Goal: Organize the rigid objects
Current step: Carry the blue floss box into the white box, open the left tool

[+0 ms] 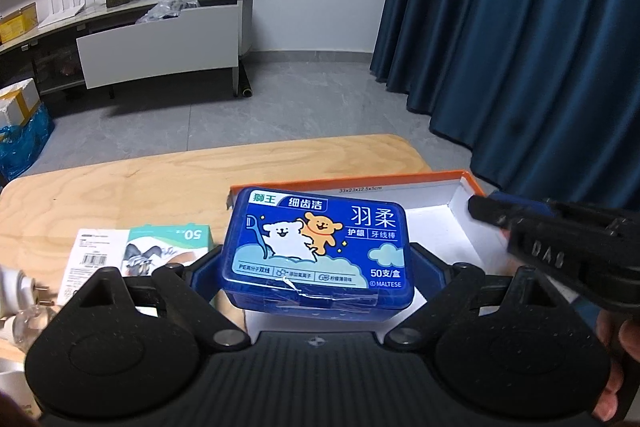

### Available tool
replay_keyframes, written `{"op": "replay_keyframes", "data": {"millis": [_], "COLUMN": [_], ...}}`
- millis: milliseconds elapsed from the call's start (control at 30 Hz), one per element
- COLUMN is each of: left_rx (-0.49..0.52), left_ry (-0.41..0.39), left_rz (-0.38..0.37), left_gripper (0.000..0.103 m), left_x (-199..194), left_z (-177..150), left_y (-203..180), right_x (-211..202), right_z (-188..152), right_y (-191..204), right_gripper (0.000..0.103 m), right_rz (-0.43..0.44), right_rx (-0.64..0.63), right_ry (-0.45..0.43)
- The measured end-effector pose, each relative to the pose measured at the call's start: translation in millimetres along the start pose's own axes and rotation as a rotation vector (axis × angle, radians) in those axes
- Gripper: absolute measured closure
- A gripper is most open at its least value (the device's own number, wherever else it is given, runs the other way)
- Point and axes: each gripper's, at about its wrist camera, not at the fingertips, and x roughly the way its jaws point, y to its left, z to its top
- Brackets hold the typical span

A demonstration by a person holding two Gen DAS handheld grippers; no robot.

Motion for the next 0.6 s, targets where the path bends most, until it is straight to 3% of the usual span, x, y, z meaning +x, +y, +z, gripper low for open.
{"op": "replay_keyframes", "data": {"millis": [267, 400, 600], "left_rx": [0.003, -0.004, 0.006], "left_ry": [0.027, 0.058, 0.040], "left_rz": [-0.029, -0.089, -0.093], "left_gripper": [0.009, 0.005, 0.001], "left_x": [19, 26, 4], "left_z": [6, 9, 9], "left_y": [-11, -19, -18], "right_x": [-23, -29, -40], "right_z": [11, 12, 14], "right_y": [-28, -36, -34], "right_gripper": [0.073, 0.070, 0.063], "right_rz": [0.015, 0.022, 0.055], "right_rx": [0.116, 0.147, 0.133], "right_ry": [-0.119, -0.141, -0.171]}}
